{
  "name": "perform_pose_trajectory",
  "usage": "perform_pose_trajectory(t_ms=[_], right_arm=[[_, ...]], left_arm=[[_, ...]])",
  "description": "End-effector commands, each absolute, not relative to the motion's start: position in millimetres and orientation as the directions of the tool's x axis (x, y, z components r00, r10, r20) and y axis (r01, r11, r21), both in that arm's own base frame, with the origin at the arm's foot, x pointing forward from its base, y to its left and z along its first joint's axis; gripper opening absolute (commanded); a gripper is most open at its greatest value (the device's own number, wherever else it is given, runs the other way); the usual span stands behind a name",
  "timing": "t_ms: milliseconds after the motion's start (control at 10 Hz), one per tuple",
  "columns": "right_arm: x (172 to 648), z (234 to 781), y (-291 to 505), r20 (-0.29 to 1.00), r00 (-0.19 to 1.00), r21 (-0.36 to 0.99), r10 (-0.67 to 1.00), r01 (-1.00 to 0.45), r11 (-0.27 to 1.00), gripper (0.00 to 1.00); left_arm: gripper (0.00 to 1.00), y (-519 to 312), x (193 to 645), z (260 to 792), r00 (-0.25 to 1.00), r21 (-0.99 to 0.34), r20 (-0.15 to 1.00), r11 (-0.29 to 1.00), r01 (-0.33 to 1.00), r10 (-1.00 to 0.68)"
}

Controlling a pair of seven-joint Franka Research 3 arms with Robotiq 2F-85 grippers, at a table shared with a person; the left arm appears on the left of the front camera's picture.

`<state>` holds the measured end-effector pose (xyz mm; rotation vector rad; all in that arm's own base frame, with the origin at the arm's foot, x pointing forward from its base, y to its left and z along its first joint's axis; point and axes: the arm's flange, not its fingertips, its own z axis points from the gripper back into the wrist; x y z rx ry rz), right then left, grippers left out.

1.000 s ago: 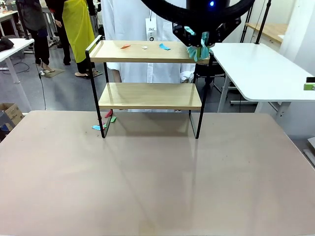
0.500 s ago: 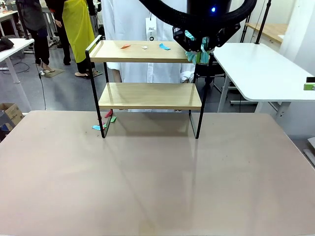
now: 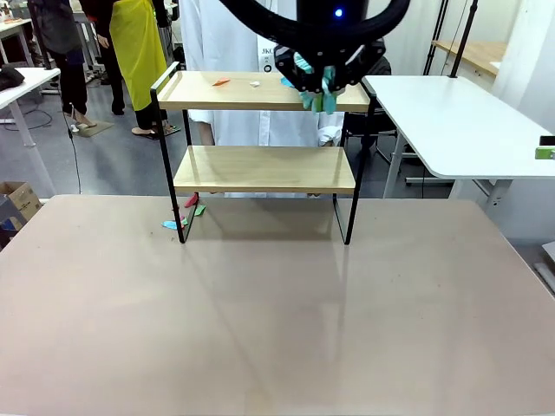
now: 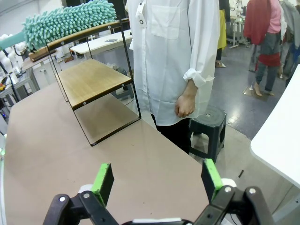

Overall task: Clean the shelf.
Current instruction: Clean the specific section of the Shelf indicated by the human with the Duster.

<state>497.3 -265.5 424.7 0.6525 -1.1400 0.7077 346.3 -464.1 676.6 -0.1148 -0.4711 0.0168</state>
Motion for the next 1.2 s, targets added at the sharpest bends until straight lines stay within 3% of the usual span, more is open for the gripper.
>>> perform_pose_trajectory(t_ms=[0,800,1100], right_arm=[[497,427,-264,0.954,0.25,0.097,0.168,-0.782,0.616,1.0],[497,427,-264,0.954,0.25,0.097,0.168,-0.782,0.616,1.0],[497,427,-264,0.954,0.25,0.097,0.168,-0.782,0.616,1.0]], left_arm=[[0.13,-432,343,668,0.91,-0.101,0.413,0.995,0.004,0.038],[0.13,-313,347,654,0.938,0.107,0.339,0.987,-0.116,0.073],[0.13,-282,346,661,0.913,0.308,0.404,0.932,-0.191,0.054]])
